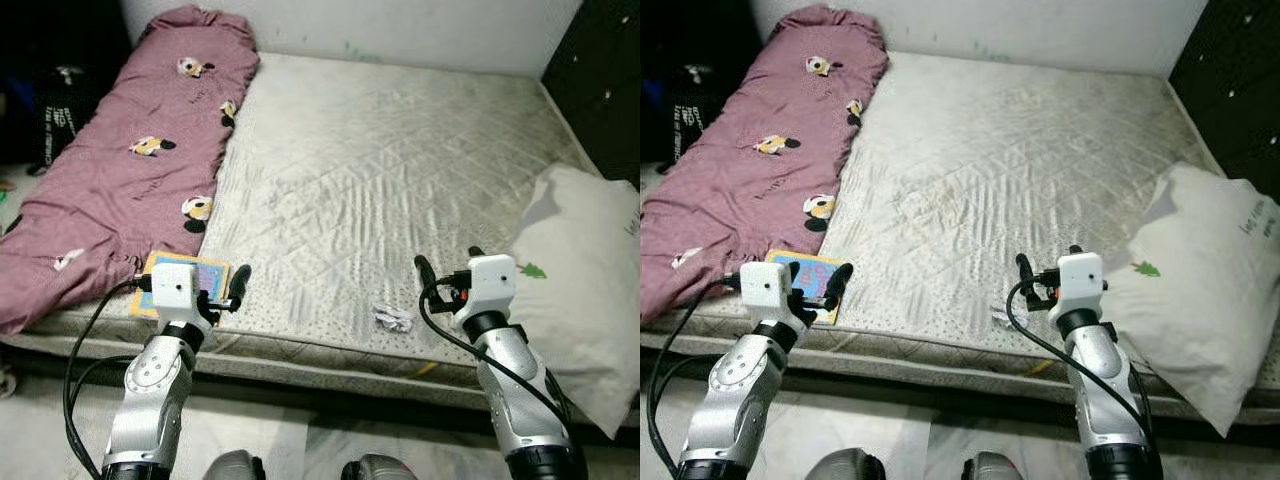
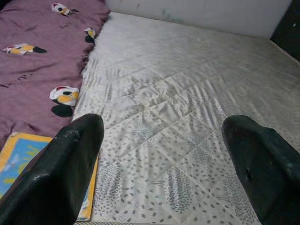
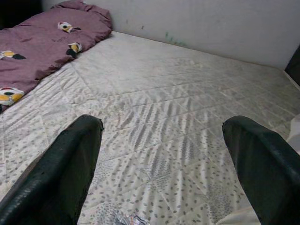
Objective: Clean up the room
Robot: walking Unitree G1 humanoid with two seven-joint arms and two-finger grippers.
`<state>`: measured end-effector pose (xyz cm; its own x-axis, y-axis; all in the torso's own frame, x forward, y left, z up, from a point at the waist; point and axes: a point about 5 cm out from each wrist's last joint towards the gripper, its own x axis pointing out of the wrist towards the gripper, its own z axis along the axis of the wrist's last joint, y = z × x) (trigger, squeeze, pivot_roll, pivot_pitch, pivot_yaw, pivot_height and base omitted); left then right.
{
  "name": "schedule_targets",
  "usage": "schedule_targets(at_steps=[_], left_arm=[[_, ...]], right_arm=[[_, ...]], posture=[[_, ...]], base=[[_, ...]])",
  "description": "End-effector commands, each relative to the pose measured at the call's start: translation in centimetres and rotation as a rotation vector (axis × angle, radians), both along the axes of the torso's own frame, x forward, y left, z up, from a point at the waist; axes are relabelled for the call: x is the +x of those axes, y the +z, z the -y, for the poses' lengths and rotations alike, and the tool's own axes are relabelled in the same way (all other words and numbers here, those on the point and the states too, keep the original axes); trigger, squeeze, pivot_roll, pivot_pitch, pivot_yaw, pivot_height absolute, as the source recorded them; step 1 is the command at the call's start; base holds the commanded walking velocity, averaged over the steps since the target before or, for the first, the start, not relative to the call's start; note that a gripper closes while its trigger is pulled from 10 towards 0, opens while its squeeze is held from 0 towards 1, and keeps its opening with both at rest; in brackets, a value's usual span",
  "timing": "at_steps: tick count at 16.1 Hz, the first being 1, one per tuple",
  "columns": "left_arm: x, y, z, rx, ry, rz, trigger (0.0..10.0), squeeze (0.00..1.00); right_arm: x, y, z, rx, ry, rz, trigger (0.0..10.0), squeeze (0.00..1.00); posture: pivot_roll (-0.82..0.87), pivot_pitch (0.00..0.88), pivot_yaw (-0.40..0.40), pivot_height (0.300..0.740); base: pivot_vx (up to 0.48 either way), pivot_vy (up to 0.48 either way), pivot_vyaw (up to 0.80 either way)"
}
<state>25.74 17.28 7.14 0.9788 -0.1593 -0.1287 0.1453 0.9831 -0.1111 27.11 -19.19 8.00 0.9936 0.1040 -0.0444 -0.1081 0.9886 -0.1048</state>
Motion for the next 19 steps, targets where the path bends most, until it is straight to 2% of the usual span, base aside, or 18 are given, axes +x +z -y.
schedule_targets(at_steps=[1, 4, 7, 12, 17, 19], left_arm=[[0.11, 0.36, 0.15, -0.002, -0.012, 0.018, 10.0, 0.0], [0.14, 0.38, 0.15, -0.002, -0.015, 0.02, 10.0, 0.0], [0.12, 0.37, 0.16, -0.004, -0.016, 0.022, 10.0, 0.0], [0.15, 0.4, 0.18, -0.003, -0.016, 0.021, 10.0, 0.0], [0.05, 0.23, -0.18, 0.016, 0.011, 0.009, 10.0, 0.0], [-0.13, 0.08, -0.67, 0.059, 0.044, 0.003, 10.0, 0.0]], right_arm=[[-0.02, 0.01, 0.59, -0.008, -0.016, -0.005, 10.0, 0.0], [0.01, 0.02, 0.55, -0.01, -0.015, -0.004, 10.0, 0.0], [0.01, 0.0, 0.55, -0.008, -0.014, -0.006, 10.0, 0.0], [0.05, 0.06, 0.51, -0.008, -0.013, -0.004, 10.0, 0.0], [0.07, 0.07, 0.5, -0.009, -0.012, -0.004, 10.0, 0.0], [0.04, 0.06, 0.62, -0.006, -0.022, -0.004, 10.0, 0.0]], posture=[[-0.03, 0.05, -0.046, 0.74], [-0.03, 0.05, -0.047, 0.74], [-0.03, 0.05, -0.047, 0.74], [-0.03, 0.053, -0.047, 0.74], [-0.03, 0.053, -0.047, 0.74], [-0.03, 0.05, -0.045, 0.74]], base=[[0.247, 0.0, 0.0], [0.288, 0.0, 0.0], [0.335, 0.0, -0.53], [0.346, 0.0, 0.0], [0.0, 0.0, 0.0], [0.0, 0.0, 0.0]])
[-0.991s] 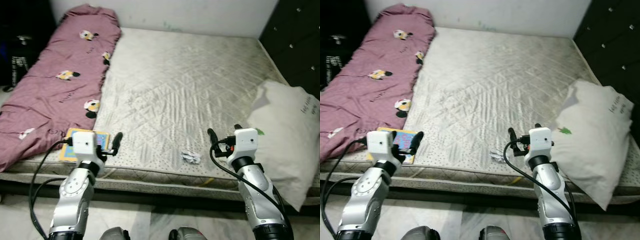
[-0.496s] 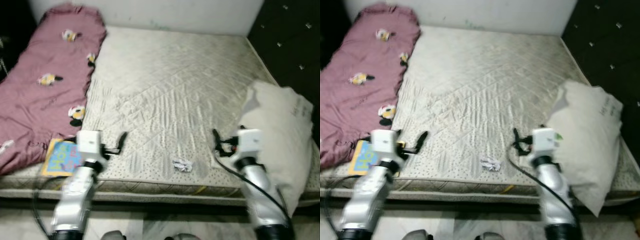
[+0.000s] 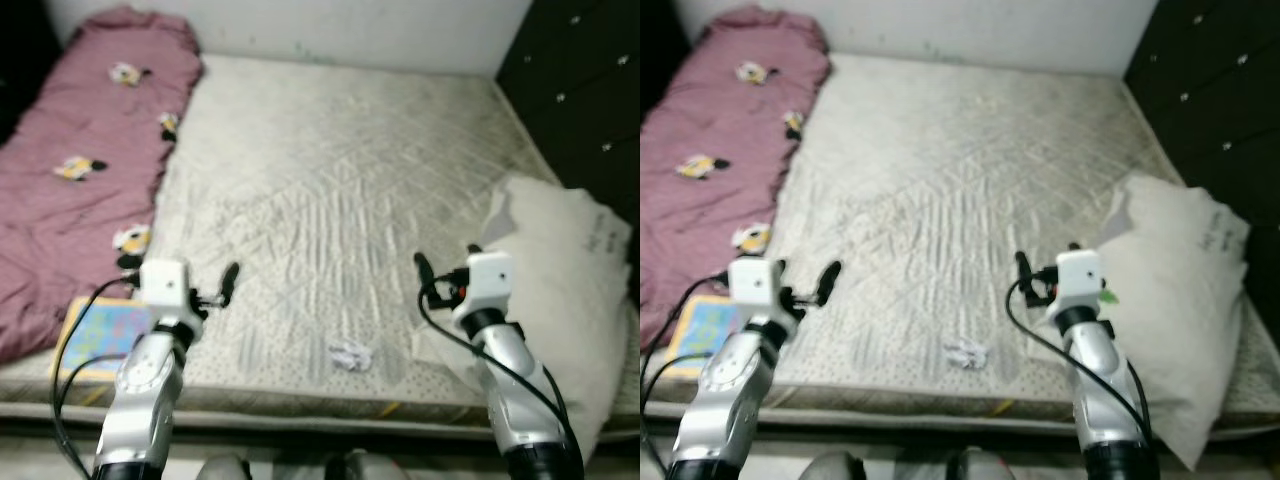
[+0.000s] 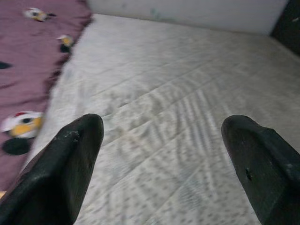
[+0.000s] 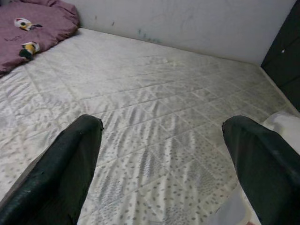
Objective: Clean up the room
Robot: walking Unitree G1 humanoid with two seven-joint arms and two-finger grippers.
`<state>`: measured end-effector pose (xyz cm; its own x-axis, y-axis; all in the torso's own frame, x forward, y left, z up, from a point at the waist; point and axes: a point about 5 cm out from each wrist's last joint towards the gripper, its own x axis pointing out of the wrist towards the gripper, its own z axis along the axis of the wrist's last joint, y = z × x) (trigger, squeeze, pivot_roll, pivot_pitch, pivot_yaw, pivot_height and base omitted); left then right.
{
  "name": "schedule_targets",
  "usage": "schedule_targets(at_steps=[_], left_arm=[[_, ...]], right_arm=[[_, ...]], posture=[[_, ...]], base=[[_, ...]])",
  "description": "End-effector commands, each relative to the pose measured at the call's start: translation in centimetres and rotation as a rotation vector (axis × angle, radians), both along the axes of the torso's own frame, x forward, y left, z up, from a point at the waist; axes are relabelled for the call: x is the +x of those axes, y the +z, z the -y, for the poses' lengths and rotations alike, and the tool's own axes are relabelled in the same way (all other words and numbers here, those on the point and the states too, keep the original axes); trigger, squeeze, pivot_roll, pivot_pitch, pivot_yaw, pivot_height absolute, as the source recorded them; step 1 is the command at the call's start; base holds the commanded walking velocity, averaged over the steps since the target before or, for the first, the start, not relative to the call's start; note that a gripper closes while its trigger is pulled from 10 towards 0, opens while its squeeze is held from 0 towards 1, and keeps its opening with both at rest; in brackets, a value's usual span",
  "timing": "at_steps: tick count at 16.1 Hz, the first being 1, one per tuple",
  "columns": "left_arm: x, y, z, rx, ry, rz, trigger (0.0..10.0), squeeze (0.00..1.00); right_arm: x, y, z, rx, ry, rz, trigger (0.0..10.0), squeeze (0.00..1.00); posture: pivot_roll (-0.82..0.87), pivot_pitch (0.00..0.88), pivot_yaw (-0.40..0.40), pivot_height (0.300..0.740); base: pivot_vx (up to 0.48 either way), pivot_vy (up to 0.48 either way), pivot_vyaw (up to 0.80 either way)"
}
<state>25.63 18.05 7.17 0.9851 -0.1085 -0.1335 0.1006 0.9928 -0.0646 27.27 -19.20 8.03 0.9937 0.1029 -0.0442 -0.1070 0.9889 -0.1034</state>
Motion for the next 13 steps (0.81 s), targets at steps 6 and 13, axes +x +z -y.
schedule_targets(at_steps=[6, 13], left_arm=[[-1.1, -0.6, -1.4, 0.027, 0.071, -0.025, 10.0, 0.0], [-1.6, -0.4, -1.9, 0.045, 0.078, -0.031, 10.0, 0.0]], right_arm=[[-0.6, -0.4, 1.3, 0.011, -0.048, -0.027, 10.0, 0.0], [-1.8, -0.7, 1.8, 0.03, -0.09, -0.034, 10.0, 0.0]], posture=[[-0.02, 0.052, -0.039, 0.74], [-0.02, 0.079, -0.027, 0.74]], base=[[0.0, 0.0, -0.34], [0.0, 0.0, -0.54]])
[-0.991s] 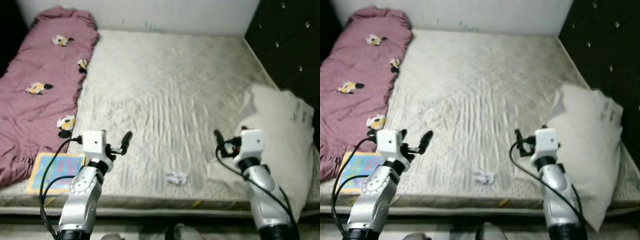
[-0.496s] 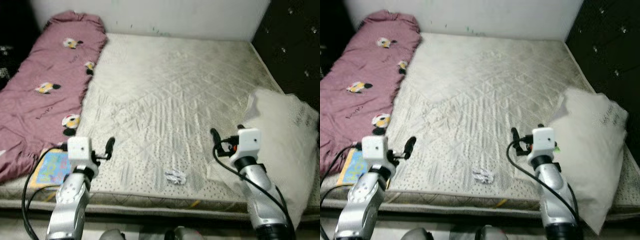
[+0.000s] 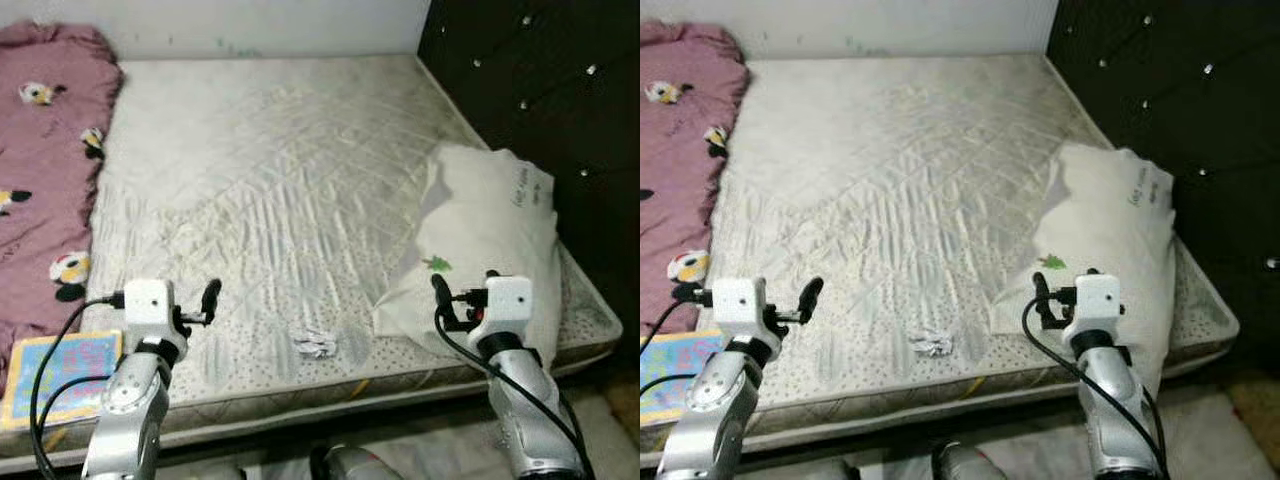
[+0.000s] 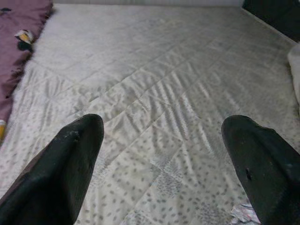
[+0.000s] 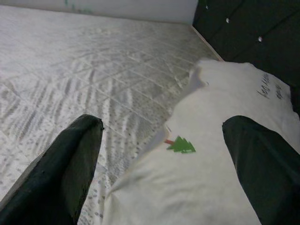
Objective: Clean up the room
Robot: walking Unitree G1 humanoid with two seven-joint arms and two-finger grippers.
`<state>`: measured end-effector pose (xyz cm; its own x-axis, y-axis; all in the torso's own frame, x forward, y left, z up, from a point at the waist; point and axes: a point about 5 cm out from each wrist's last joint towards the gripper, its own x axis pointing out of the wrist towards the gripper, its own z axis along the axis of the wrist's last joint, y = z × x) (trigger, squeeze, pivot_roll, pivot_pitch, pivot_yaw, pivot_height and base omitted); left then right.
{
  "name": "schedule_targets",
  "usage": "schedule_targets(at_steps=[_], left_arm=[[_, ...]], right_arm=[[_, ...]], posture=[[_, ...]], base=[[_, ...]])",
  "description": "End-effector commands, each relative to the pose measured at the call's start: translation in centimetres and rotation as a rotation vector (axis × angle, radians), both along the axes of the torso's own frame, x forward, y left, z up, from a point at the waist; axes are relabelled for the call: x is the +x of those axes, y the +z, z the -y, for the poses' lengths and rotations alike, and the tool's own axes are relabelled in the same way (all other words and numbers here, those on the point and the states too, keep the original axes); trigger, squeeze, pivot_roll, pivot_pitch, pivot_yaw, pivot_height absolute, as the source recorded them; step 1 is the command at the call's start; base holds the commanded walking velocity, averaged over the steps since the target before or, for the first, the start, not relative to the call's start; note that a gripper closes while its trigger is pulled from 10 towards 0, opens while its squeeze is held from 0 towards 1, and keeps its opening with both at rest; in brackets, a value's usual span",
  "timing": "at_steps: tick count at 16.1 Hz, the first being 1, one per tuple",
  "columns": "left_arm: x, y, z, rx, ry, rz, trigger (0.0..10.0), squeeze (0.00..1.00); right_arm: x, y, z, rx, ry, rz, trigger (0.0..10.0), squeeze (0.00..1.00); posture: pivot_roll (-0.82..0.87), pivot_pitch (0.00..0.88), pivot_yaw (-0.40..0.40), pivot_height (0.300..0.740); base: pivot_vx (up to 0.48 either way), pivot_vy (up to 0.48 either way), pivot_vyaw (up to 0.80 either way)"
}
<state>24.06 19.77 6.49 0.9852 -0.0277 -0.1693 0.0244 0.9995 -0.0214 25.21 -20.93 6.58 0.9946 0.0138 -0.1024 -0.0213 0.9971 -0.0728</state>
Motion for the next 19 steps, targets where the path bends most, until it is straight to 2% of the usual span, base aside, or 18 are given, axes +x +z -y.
schedule_targets(at_steps=[1, 2, 5, 10, 16, 19], left_arm=[[0.1, 0.5, 0.0, 0.018, -0.014, 0.013, 10.0, 0.0], [0.1, 0.7, 0.2, 0.022, -0.019, 0.019, 10.0, 0.0], [0.0, 0.7, 0.2, 0.017, -0.007, 0.017, 10.0, 0.0], [0.4, 1.3, 0.1, 0.028, -0.006, 0.034, 10.0, 0.0], [0.8, 1.6, 0.2, 0.046, -0.021, 0.041, 10.0, 0.0], [1.1, 1.6, 0.2, 0.05, -0.022, 0.04, 10.0, 0.0]], right_arm=[[0.5, 1.0, -0.4, 0.022, 0.0, 0.035, 10.0, 0.0], [0.8, 1.3, -1.1, 0.039, 0.024, 0.051, 10.0, 0.0], [0.7, 1.5, -1.9, 0.046, 0.059, 0.053, 10.0, 0.0], [1.3, 1.6, -2.6, 0.054, 0.104, 0.041, 10.0, 0.0], [2.0, 2.0, -2.8, 0.043, 0.12, 0.056, 10.0, 0.0], [2.2, 1.9, -2.7, 0.044, 0.117, 0.045, 10.0, 0.0]], posture=[[-0.02, 0.091, -0.023, 0.74], [-0.02, 0.098, -0.022, 0.74], [-0.01, 0.104, -0.024, 0.74], [0.0, 0.142, -0.037, 0.691], [-0.01, 0.142, -0.025, 0.616], [-0.01, 0.144, -0.022, 0.616]], base=[[0.0, 0.0, 0.0], [0.0, 0.0, 0.0], [0.0, 0.0, 0.0], [0.0, 0.0, 0.0], [0.0, 0.0, 0.0], [0.0, 0.0, 0.0]])
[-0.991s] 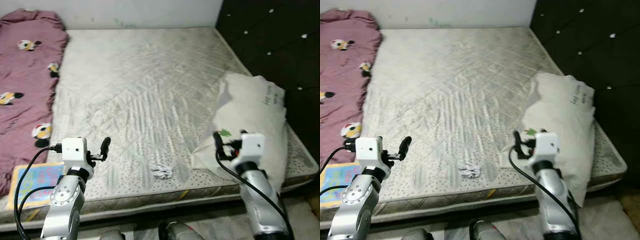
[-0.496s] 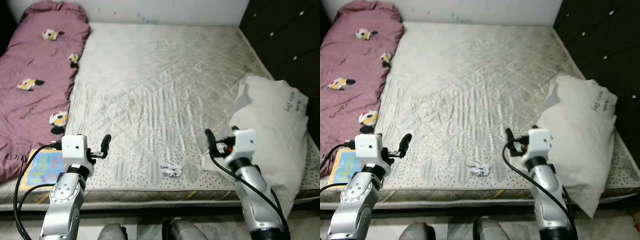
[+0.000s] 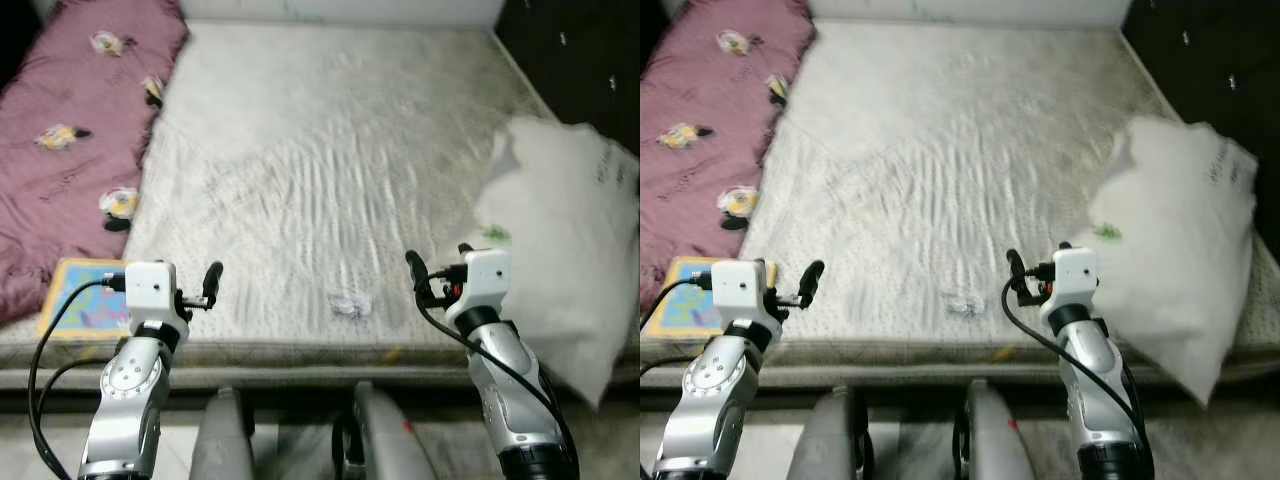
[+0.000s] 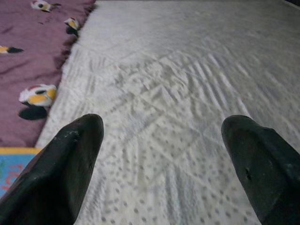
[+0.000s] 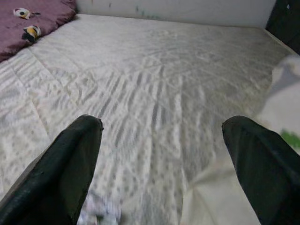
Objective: Clean up the room
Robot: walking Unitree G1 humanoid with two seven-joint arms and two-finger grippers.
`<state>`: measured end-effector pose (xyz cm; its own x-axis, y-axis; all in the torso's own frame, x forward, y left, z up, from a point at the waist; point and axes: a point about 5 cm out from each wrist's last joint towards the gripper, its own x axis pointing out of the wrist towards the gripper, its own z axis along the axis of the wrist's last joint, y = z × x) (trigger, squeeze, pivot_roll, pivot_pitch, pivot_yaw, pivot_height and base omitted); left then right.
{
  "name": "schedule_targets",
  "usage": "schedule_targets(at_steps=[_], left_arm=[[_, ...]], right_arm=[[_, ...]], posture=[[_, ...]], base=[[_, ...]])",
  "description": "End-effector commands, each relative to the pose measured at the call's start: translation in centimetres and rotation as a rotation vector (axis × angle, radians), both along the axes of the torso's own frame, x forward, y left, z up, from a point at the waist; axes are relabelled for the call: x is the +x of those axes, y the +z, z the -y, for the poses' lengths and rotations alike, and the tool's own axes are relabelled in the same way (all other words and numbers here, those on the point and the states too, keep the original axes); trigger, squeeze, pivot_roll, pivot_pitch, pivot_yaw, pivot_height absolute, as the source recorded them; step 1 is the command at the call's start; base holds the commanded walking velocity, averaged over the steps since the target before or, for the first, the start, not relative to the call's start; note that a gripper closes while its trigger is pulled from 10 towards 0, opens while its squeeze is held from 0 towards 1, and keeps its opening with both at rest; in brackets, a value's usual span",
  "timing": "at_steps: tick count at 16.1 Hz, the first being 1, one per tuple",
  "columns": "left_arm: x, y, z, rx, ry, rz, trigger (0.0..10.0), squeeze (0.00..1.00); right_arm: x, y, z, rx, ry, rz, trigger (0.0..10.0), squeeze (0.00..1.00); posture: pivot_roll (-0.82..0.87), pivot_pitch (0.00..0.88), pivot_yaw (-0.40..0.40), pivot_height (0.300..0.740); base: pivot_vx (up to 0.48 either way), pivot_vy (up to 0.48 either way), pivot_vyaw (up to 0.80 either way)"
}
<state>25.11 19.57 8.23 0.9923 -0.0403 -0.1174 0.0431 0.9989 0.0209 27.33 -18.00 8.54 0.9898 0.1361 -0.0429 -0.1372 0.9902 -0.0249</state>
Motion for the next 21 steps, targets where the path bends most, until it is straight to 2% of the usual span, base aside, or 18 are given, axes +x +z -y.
schedule_targets(at_steps=[1, 3, 6, 11, 16, 21], left_arm=[[0.2, 0.1, -0.1, 0.01, 0.013, -0.004, 10.0, 0.0], [0.3, 0.6, -0.4, 0.014, 0.035, 0.01, 10.0, 0.0], [-0.1, 1.0, -0.1, 0.04, 0.012, 0.023, 10.0, 0.0], [0.1, 0.6, 0.3, 0.014, -0.013, 0.006, 10.0, 0.0], [-0.1, 0.3, 0.7, -0.007, -0.05, -0.015, 10.0, 0.0], [0.0, 0.3, 0.9, -0.017, -0.06, -0.013, 10.0, 0.0]], right_arm=[[0.2, 0.1, 0.1, -0.02, 0.01, -0.003, 10.0, 0.0], [0.4, 0.4, 0.0, -0.021, 0.016, 0.003, 10.0, 0.0], [0.4, 0.7, -0.1, -0.037, 0.037, 0.008, 10.0, 0.0], [0.6, 0.4, -1.2, -0.061, 0.106, 0.003, 10.0, 0.0], [0.6, 0.0, -1.4, -0.083, 0.154, -0.015, 10.0, 0.0], [0.9, -0.1, -1.2, -0.073, 0.149, -0.025, 10.0, 0.0]], posture=[[-0.02, 0.156, -0.019, 0.616], [-0.02, 0.177, -0.021, 0.616], [-0.01, 0.206, -0.032, 0.616], [-0.01, 0.183, -0.035, 0.616], [-0.01, 0.166, -0.038, 0.616], [-0.01, 0.154, -0.037, 0.616]], base=[[0.0, 0.0, 0.0], [0.0, 0.0, 0.0], [0.0, 0.0, 0.0], [0.0, 0.0, 0.0], [0.0, 0.0, 0.66], [0.0, 0.0, 0.0]])
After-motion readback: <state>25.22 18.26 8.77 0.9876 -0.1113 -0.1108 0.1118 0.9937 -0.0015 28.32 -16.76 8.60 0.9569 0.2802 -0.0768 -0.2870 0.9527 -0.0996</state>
